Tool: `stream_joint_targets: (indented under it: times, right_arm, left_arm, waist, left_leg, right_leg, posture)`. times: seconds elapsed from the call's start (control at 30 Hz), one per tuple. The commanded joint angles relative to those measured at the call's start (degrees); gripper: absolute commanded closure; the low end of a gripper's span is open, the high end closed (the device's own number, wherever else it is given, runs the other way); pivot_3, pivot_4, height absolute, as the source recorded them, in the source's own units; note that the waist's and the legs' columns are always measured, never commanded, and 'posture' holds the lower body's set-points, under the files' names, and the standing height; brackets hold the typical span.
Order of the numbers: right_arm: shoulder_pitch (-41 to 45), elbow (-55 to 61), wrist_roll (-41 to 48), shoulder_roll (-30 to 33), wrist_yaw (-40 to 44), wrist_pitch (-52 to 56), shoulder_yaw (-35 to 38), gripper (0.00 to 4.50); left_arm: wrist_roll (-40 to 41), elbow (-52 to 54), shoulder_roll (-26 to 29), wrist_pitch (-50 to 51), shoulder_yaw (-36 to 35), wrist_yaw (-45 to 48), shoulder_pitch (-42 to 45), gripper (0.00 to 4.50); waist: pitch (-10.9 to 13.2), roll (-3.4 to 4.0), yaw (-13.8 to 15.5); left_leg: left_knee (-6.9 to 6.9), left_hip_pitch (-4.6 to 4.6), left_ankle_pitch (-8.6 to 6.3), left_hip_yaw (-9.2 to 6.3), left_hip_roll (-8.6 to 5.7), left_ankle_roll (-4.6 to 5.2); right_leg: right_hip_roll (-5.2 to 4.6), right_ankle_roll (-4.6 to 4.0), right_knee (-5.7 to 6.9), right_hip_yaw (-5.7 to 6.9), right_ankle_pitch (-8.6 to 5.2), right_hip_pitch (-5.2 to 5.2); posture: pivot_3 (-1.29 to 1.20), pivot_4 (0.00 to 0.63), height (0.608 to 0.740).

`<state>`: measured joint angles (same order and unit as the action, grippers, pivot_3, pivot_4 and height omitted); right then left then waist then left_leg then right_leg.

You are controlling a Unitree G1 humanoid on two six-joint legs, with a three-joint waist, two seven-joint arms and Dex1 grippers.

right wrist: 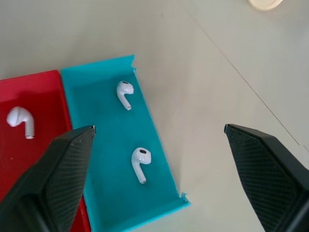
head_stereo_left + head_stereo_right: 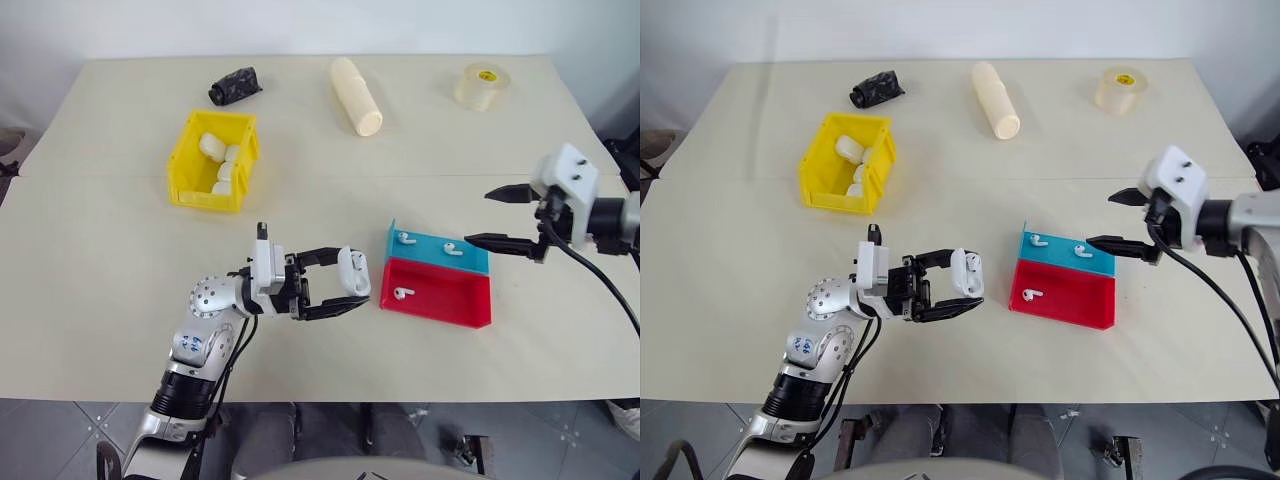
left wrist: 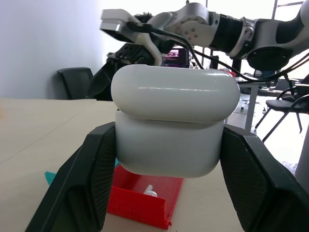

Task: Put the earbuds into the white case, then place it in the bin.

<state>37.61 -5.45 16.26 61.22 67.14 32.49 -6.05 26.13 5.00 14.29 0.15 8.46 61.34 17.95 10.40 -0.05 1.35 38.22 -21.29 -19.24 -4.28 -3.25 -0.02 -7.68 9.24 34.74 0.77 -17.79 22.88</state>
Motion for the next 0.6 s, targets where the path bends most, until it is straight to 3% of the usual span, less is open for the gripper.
stream_joint_targets:
  times: [0.03, 0.2, 0.57, 0.6]
  right_arm:
    - [6.91, -5.05, -8.18, -0.13, 4.25, -2.77, -7.2, 0.02]
    - [13.95, -14.94, -15.36, -4.71, 7.78, -10.29, -13.91, 0.02]
    - [17.61, -23.41, -23.31, -10.88, 11.31, -19.0, -17.42, 0.02]
    - [17.72, -23.84, -24.07, -11.16, 11.25, -19.0, -17.61, 0.2]
  left_arm:
    - [0.19, 0.68, 0.44, 1.12, 0.34, -0.22, 1.31, 1.69]
    - [0.14, 1.18, 0.64, 1.29, 0.77, -0.18, 1.42, 1.69]
    - [0.31, 4.51, 1.64, 1.57, 0.43, -2.4, -0.91, 1.69]
    - [0.29, 4.64, 1.66, 1.56, 0.47, -2.62, -0.98, 1.69]
  waist:
    - [0.0, 0.01, 0.03]
    - [0.01, 0.0, -0.16]
    - [0.01, 0.01, -0.15]
    - [0.01, 0.01, -0.16]
  left_leg:
    - [0.0, -0.02, 0.0, 0.03, -0.01, 0.0]
    - [-0.02, -0.18, 0.0, 0.12, -0.04, 0.0]
    - [0.08, -0.31, 0.02, 0.16, -0.02, -0.03]
    - [0.09, -0.31, 0.03, 0.16, -0.02, -0.05]
  right_leg:
    - [-0.01, 0.0, -0.01, -0.02, 0.0, 0.05]
    - [0.0, 0.02, 0.06, -0.07, 0.01, 0.33]
    - [0.01, 0.01, 0.27, -0.1, 0.01, 0.53]
    - [0.03, 0.01, 0.27, -0.1, 0.01, 0.53]
  posture:
    - [0.0, 0.15, 0.74]
    - [0.0, 0.15, 0.74]
    - [0.0, 0.15, 0.74]
    - [0.0, 0.15, 0.74]
